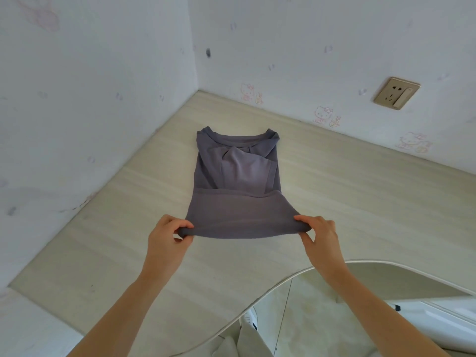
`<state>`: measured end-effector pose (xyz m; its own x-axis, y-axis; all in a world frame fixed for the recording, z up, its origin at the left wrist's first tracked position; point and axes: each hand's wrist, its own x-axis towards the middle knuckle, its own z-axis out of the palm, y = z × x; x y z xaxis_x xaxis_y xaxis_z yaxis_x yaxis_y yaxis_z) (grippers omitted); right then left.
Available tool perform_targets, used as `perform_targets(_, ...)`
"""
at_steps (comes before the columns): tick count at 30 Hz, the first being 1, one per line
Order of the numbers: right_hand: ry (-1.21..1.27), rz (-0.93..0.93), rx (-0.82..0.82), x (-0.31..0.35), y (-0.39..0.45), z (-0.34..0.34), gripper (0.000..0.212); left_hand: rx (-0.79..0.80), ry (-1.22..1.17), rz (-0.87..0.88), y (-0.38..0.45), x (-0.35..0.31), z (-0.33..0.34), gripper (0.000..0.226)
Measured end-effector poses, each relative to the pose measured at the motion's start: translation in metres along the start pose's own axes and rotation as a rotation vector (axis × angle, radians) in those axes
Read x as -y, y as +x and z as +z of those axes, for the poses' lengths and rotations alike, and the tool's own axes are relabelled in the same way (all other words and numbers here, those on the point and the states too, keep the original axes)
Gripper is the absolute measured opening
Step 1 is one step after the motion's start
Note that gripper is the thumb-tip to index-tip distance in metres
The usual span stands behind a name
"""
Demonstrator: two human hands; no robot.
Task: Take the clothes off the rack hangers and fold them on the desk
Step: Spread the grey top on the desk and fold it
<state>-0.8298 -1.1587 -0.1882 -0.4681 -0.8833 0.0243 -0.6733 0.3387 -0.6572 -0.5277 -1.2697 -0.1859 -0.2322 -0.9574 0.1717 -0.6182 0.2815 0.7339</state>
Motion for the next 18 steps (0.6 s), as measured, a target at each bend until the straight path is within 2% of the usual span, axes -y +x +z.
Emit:
perform_targets(5,0.187,0.009,-0.152,0.022,0.0,-0.029,0.025,0.071,-0.1,0.085,0.003,-0.02,-0.034,0.023)
perform_targets(8,0.33,-0.014,-0.165,0.039,0.0,-0.041,0.024,0.105,-0.23,0.032,0.007,-0.04,-0.047,0.016)
perform_targets(12,0.494,-0.007,-0.206,0.062,0.004,-0.05,0.019,0.03,-0.329,0.004,0.015,-0.066,-0.053,0.02)
perform_targets(18,0.505,0.068,-0.229,0.068,0.048,-0.041,0.018,-0.039,-0.412,-0.1,0.063,-0.063,-0.035,0.009)
